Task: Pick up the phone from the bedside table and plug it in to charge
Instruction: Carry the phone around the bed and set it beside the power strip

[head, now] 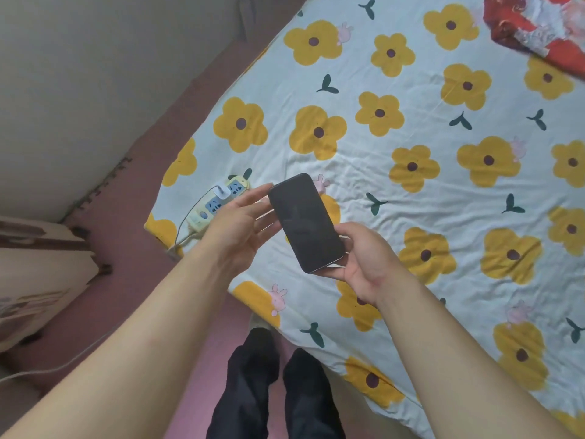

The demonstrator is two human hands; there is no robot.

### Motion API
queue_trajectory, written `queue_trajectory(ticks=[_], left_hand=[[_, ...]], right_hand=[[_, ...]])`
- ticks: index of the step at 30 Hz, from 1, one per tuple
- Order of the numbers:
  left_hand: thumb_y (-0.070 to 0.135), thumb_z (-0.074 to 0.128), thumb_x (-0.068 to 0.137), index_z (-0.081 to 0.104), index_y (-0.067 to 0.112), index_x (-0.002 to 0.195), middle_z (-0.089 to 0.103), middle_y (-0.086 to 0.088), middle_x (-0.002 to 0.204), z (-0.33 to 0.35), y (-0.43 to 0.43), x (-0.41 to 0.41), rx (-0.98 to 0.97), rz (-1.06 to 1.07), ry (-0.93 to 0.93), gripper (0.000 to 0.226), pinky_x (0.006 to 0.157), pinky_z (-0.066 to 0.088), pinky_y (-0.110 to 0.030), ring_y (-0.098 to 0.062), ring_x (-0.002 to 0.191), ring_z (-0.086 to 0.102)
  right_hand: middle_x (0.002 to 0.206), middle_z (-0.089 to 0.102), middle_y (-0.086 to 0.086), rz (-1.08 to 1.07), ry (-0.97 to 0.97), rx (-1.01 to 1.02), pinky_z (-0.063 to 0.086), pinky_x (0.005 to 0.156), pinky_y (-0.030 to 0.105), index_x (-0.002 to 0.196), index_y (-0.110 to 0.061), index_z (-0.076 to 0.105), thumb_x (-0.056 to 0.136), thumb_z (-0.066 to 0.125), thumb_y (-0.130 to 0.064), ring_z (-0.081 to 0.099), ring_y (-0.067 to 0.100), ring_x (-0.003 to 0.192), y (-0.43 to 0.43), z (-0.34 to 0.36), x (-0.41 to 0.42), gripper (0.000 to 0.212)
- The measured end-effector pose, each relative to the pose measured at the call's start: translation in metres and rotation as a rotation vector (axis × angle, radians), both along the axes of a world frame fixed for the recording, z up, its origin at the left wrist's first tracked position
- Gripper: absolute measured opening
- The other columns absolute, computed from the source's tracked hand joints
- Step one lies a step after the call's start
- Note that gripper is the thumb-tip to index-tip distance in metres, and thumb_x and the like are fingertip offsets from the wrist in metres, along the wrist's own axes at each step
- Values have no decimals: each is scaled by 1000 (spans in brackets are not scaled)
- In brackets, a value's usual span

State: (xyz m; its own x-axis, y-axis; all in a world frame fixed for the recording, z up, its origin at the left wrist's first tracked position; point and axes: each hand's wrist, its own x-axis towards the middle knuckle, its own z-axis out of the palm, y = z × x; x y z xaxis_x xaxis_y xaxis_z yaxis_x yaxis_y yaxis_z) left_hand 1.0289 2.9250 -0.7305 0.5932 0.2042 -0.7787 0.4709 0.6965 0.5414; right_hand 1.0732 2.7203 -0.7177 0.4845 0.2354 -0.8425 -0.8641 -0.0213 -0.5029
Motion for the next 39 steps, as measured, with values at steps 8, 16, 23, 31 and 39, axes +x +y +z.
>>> queue_trajectory(ticks=[8, 16, 23, 31, 39], left_hand=[[2, 62, 100, 73, 9, 114, 84, -8, 104, -89, -5, 31, 109, -59, 42, 19, 78, 64, -31, -23, 97, 81], [2, 64, 99, 72, 6, 115, 85, -8, 96, -141, -7, 48, 164, -37, 77, 18, 77, 64, -31, -23, 91, 82], [1, 63, 100, 72, 7, 112, 84, -5, 93, -159, -8, 58, 320, -93, 55, 16, 74, 63, -25, -18, 85, 82], [-8, 48, 103, 69, 13, 102, 77, -9, 110, -171, -9, 57, 399, -178, 51, 30, 94, 62, -33, -20, 101, 78], [-7, 51, 102, 70, 16, 97, 76, -7, 107, -176, -8, 55, 427, -178, 51, 31, 91, 62, -28, -16, 98, 77]], right_hand=[[98, 73, 12, 93, -89, -168, 65, 77, 53, 112, -2, 67, 102, 54, -18, 72, 30, 84, 0, -81, 11, 23], [122, 71, 18, 135, -135, -287, 63, 72, 46, 100, -13, 67, 102, 57, -20, 71, 32, 99, 5, -130, 27, 12], [106, 70, 3, 269, -229, -488, 65, 71, 42, 93, -22, 71, 99, 59, -29, 65, 20, 79, 13, -156, 39, 15], [80, 65, -6, 259, -285, -596, 61, 87, 51, 68, -28, 67, 96, 63, -30, 63, 25, 81, 17, -167, 46, 28], [87, 73, -1, 275, -311, -667, 64, 79, 50, 65, -29, 68, 94, 64, -28, 71, 27, 88, 21, -172, 50, 29]])
